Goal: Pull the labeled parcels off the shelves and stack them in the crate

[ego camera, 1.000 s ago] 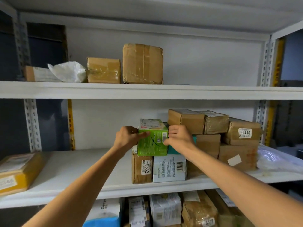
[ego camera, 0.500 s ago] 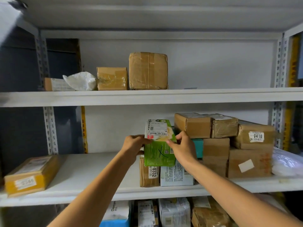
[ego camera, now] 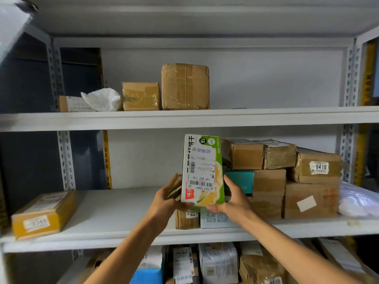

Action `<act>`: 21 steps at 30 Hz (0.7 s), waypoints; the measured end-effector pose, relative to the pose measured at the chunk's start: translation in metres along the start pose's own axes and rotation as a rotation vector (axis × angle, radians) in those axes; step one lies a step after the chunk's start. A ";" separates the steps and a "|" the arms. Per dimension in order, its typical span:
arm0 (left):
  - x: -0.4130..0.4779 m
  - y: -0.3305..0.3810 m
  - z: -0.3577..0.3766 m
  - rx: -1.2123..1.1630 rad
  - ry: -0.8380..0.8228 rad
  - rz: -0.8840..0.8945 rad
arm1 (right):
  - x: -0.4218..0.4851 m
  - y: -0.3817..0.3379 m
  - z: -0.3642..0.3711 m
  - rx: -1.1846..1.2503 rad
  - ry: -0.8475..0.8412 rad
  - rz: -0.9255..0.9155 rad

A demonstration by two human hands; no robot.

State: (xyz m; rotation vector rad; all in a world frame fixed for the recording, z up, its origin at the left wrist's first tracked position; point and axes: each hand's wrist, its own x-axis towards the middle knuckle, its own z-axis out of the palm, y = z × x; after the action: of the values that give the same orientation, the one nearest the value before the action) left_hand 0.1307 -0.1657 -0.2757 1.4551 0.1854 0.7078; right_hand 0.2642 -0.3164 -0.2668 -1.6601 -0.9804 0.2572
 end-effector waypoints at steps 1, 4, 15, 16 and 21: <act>-0.004 -0.003 0.000 0.011 -0.018 0.008 | -0.003 0.001 -0.001 -0.028 -0.013 -0.013; -0.020 -0.009 0.002 0.063 -0.065 0.027 | -0.013 0.004 -0.003 -0.038 -0.039 -0.048; -0.042 -0.005 0.010 0.074 -0.082 0.133 | -0.034 -0.003 -0.011 -0.024 -0.002 -0.137; -0.043 -0.004 0.010 0.068 -0.084 0.136 | -0.036 -0.003 -0.011 -0.014 0.002 -0.135; -0.047 -0.001 0.014 0.090 -0.123 0.147 | -0.044 0.001 -0.016 -0.043 0.033 -0.162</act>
State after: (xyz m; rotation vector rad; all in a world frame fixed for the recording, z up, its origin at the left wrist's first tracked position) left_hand 0.1017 -0.2029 -0.2880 1.6048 0.0155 0.7337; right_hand 0.2470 -0.3588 -0.2757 -1.6085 -1.0962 0.1006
